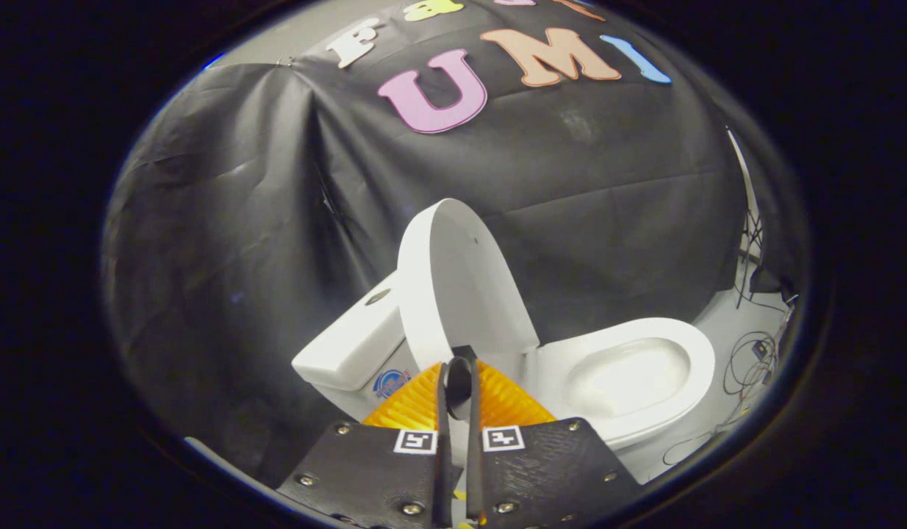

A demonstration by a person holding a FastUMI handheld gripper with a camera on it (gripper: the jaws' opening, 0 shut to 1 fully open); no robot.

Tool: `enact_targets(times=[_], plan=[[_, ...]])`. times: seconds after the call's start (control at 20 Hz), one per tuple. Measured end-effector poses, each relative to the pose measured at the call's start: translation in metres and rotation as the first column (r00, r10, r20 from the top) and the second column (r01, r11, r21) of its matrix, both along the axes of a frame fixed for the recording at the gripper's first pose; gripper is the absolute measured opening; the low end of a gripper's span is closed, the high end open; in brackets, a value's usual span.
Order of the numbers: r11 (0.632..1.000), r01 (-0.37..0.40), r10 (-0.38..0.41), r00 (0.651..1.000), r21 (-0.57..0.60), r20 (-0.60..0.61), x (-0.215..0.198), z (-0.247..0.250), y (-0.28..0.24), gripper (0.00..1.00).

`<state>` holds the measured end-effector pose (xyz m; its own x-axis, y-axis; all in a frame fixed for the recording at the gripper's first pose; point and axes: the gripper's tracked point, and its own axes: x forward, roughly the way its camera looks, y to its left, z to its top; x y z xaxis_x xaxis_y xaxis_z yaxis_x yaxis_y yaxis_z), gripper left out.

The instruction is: Open the toilet lid.

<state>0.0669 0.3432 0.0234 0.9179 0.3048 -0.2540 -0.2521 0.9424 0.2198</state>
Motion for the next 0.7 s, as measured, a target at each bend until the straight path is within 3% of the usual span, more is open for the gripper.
enact_targets(times=[0.7], plan=[[0.998, -0.07, 0.07, 0.997, -0.003, 0.016, -0.003, -0.011, 0.022, 0.08]])
